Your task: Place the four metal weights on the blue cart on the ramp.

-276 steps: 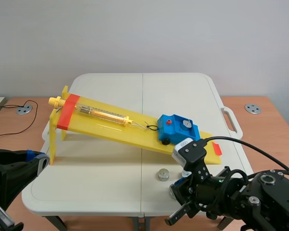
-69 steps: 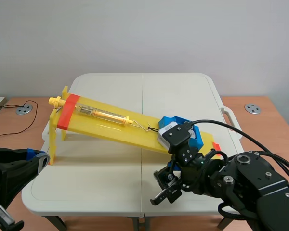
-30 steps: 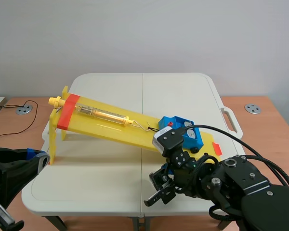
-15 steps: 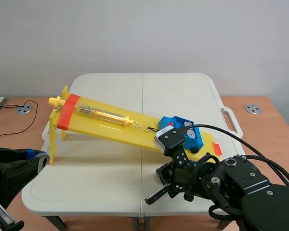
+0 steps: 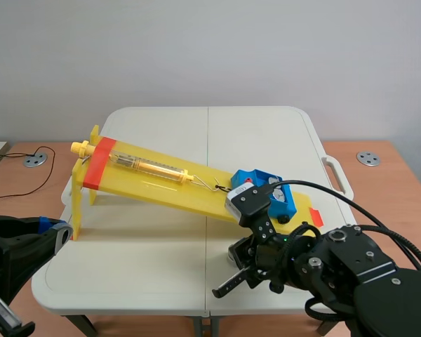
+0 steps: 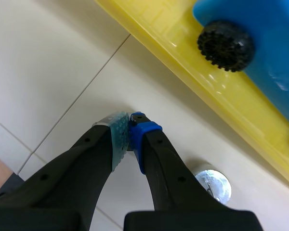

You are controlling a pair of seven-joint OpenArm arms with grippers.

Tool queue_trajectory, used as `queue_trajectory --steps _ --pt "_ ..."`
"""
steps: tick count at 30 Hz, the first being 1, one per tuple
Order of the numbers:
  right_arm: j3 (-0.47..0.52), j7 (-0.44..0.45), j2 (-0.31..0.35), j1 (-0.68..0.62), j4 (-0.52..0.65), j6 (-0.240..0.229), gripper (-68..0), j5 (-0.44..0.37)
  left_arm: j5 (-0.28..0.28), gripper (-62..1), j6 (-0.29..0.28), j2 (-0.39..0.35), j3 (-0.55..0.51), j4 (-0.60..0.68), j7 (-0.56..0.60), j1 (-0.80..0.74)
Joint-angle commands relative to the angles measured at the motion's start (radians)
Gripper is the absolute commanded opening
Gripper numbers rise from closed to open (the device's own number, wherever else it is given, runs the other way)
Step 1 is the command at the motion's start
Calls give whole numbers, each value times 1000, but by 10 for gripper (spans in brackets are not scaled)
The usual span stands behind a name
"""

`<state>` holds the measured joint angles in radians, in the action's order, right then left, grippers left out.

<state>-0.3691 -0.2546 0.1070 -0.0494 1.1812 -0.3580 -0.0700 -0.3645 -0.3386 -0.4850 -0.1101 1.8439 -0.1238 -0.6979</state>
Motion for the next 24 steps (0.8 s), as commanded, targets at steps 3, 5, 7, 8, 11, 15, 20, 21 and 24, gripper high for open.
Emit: queue_trajectory --steps 3,5,7,8,11,15,20,21,24 --pt "-17 1 73 21 220 29 -669 -70 -59 -582 -31 8 -8 81 104 20" --pt "-17 -15 93 -10 284 29 -669 -80 -59 -582 -31 8 -8 81 104 20" --pt "-16 -32 112 -42 343 29 -669 -86 -59 -582 -31 8 -8 81 104 20" --pt "-16 -39 122 -58 372 29 -669 -99 -59 -582 -31 8 -8 81 104 20" --pt "-10 -56 154 -109 454 28 -669 -137 -59 -582 -31 8 -8 81 104 20" --pt "40 -77 184 -190 560 25 -669 -204 -59 -582 -31 8 -8 81 104 20" --pt "153 -100 206 -284 685 21 -669 -319 -59 -582 -31 8 -8 81 104 20" --pt "181 -105 206 -300 708 18 -669 -346 -59 -582 -31 8 -8 81 104 20" --pt "271 -127 206 -335 768 6 -669 -443 -59 -582 -31 8 -8 81 104 20"
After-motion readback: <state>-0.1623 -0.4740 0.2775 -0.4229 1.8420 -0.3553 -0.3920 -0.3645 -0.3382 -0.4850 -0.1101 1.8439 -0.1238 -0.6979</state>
